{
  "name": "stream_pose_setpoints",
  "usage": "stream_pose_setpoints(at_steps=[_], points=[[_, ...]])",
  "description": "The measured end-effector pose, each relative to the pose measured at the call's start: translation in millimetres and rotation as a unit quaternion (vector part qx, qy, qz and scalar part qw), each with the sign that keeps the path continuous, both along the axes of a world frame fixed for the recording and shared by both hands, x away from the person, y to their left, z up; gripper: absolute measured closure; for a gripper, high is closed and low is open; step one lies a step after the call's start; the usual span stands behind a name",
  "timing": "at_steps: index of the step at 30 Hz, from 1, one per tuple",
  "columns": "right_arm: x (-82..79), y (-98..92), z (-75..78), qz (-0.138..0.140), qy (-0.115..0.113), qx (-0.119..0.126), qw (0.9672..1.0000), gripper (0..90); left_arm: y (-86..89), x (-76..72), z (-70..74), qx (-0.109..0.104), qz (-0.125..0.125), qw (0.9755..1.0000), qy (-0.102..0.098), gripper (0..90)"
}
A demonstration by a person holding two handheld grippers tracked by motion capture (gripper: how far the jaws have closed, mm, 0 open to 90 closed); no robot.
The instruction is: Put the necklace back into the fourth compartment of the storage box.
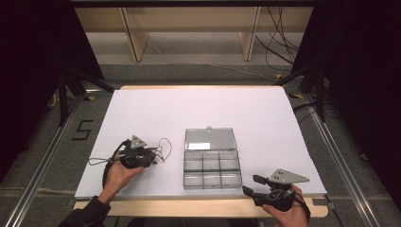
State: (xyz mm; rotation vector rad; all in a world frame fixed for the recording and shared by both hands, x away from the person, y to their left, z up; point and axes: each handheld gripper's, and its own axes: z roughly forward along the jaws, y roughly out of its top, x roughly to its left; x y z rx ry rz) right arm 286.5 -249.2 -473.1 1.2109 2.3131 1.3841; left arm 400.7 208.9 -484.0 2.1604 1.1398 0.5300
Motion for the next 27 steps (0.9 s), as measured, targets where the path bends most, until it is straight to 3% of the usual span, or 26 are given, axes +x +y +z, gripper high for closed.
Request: stream_pose_setpoints(at_steps=[3, 5, 7, 8, 9, 12, 17, 19, 20, 23, 27], points=[[0.8, 0.5, -0.6, -0.001, -0.006, -0.004, 1.0, 38.0, 2.2, -0.3, 3.2, -0.001, -0.001, 1.0, 0.001, 63.1], [2.9, -1.2, -1.0, 0.007, -0.022, -0.013, 0.9996, 38.0, 3.1, -0.8, 6.5, -0.005, 0.0, 1.0, -0.003, 68.5], [2.7, -1.5, -0.7, 0.008, -0.022, -0.013, 0.9996, 38.1, 4.5, -1.1, 9.6, -0.001, -0.006, 1.0, -0.005, 71.5], [0.3, 0.2, 0.0, 0.002, -0.003, -0.003, 1.0, 38.1, 5.3, -1.3, 10.6, 0.002, -0.006, 1.0, -0.004, 72.7], [2.9, -1.1, -1.0, 0.006, -0.022, -0.013, 0.9996, 38.1, 6.3, -1.0, 11.1, 0.001, -0.006, 1.0, -0.002, 73.4], [0.6, 0.0, -0.3, 0.003, -0.004, -0.002, 1.0, 38.1, 8.2, -0.7, 13.1, -0.003, 0.0, 1.0, -0.002, 76.1], [2.9, -2.1, -1.5, 0.004, -0.019, -0.01, 0.9998, 38.1, 13.2, 1.0, 15.7, 0.024, 0.004, 0.9996, -0.012, 82.6], [3.0, -2.2, -1.3, 0.004, -0.015, -0.008, 0.9999, 38.1, 15.9, 1.7, 14.5, 0.015, 0.01, 0.9998, -0.006, 83.6], [2.4, -1.8, -1.2, 0.003, -0.009, -0.007, 0.9999, 38.2, 17.4, 2.1, 15.0, 0.02, 0.007, 0.9997, -0.008, 84.0], [3.0, -2.2, -1.7, 0.004, -0.019, -0.009, 0.9998, 38.2, 17.8, 2.1, 15.2, 0.022, 0.007, 0.9997, -0.009, 85.6], [3.2, -2.3, -1.4, 0.004, -0.019, -0.009, 0.9998, 38.2, 14.4, 0.3, 18.3, 0.01, -0.004, 0.9999, -0.006, 85.9]])
